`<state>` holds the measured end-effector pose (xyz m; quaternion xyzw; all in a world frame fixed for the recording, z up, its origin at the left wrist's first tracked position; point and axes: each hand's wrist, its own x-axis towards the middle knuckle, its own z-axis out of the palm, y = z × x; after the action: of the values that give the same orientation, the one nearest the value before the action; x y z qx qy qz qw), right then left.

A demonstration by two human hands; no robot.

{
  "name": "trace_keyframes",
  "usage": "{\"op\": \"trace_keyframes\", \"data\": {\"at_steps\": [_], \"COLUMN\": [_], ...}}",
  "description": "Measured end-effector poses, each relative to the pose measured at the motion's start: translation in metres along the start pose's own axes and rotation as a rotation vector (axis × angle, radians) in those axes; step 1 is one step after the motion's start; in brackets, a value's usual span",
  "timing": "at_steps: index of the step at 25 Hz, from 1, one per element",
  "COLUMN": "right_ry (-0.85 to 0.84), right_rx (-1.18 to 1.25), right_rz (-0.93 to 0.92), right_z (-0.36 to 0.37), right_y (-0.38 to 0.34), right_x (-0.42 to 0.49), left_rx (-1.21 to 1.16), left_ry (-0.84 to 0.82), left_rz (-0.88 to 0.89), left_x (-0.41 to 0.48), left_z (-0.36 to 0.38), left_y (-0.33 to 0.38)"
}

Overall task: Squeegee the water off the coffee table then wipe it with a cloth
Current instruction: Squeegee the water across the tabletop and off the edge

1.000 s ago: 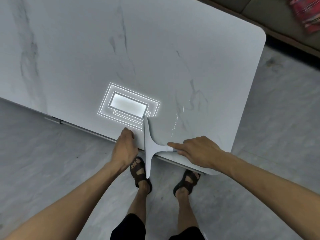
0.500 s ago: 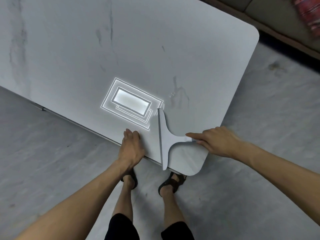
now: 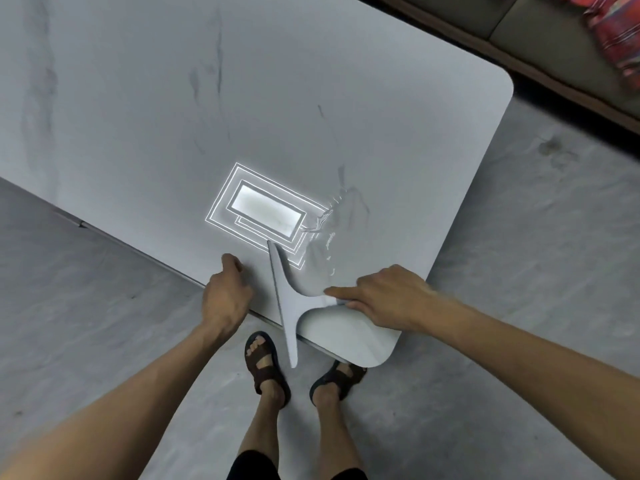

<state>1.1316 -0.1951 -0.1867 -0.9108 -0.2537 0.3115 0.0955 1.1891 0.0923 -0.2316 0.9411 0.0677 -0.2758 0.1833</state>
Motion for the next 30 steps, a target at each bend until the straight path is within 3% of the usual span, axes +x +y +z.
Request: {"op": "trace_keyframes", "data": {"at_steps": [2, 6, 9, 16, 20, 26, 30], "right_ry": [0.038, 0.117, 0.148, 0.161, 0.242, 0.374, 0.375], "right_rx": [-0.008, 0.017, 0.128, 0.161, 0.220, 0.512, 0.470], "right_rz": [-0.045, -0.022, 0.108, 0.485, 0.589, 0.666, 0.727], "right_z": [-0.003, -0.015, -0.023, -0.018, -0.036, -0.094, -0.089], "right_y": [-0.012, -0.005, 0.021, 0.069, 0.081, 0.104, 0.107], "right_x": [0.043, 0.086, 0.072, -0.019, -0.042, 0.058, 0.077], "left_rx": [-0.026, -0.087, -0.105, -0.019, 0.087, 0.129, 0.131], "left_ry": [0.100, -0.021, -0.114, -0.151, -0.241, -0.318, -0.343], "left_rz": [-0.037, -0.010, 0.041, 0.256, 0.181, 0.135, 0.136], "left_x": [0.014, 0.034, 0.038, 0.038, 0.047, 0.054, 0.054], "left_z": [-0.008, -0.018, -0.015, -0.001, 0.005, 0.000, 0.000], "left_y": [-0.009, -0.007, 0.006, 0.055, 0.073, 0.079, 0.076]}}
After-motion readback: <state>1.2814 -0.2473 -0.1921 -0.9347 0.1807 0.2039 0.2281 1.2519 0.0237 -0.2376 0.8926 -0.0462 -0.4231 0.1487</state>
